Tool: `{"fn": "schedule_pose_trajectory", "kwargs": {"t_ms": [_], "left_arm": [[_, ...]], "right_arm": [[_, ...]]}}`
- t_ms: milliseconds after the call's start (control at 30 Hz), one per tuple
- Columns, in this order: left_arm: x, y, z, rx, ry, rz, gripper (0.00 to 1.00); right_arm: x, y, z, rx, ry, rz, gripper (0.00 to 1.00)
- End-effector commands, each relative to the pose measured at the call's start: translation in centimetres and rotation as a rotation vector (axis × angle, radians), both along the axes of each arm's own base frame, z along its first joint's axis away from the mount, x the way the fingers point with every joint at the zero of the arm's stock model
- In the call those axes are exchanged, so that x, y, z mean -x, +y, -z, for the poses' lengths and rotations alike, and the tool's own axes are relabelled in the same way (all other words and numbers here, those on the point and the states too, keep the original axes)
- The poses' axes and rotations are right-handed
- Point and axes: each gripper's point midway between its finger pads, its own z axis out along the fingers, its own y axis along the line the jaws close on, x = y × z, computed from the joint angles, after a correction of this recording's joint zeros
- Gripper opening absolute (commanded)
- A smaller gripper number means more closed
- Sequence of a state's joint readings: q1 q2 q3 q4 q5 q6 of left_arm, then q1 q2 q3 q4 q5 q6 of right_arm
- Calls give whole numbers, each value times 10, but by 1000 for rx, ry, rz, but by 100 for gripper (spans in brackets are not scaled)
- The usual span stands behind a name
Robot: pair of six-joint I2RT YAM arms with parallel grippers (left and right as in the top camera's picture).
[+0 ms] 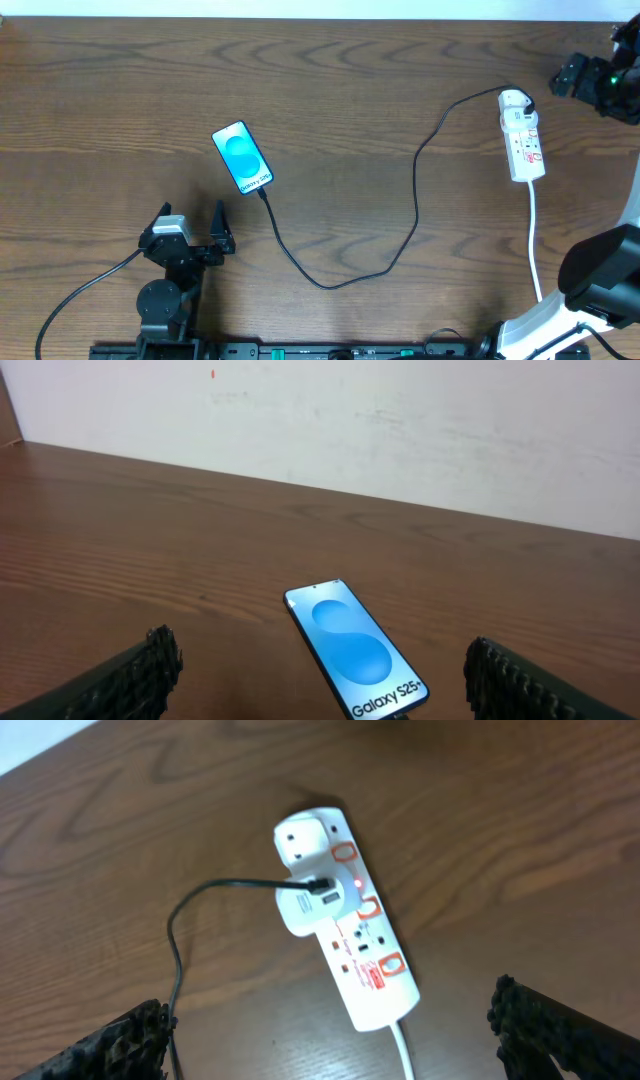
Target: Plug charger to phone and switch on socket
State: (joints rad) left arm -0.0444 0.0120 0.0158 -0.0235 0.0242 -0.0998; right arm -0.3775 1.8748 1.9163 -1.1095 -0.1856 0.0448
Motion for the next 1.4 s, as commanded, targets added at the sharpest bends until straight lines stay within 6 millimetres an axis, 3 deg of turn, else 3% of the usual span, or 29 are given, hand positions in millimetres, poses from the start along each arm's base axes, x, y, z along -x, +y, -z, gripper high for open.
{"fn": "schedule_pose_trajectory", "kwargs": {"t_ms": [0,433,700,800,1367], "left_arm": [[1,4,15,-14,51,-18,93],[1,4,15,-14,51,-18,93],[1,4,15,-14,51,-18,93],[1,4,15,-14,51,-18,93],[1,4,15,-14,51,-18,93]], "right_arm": [[-8,18,-8,7,-28,-36,99],[-26,49,-27,74,-105,-103,99],[-16,52,-55,101,-185,-103,99],[-12,55,-57,118,-238,-108,99],[42,70,39,155,-448,-88,99]]}}
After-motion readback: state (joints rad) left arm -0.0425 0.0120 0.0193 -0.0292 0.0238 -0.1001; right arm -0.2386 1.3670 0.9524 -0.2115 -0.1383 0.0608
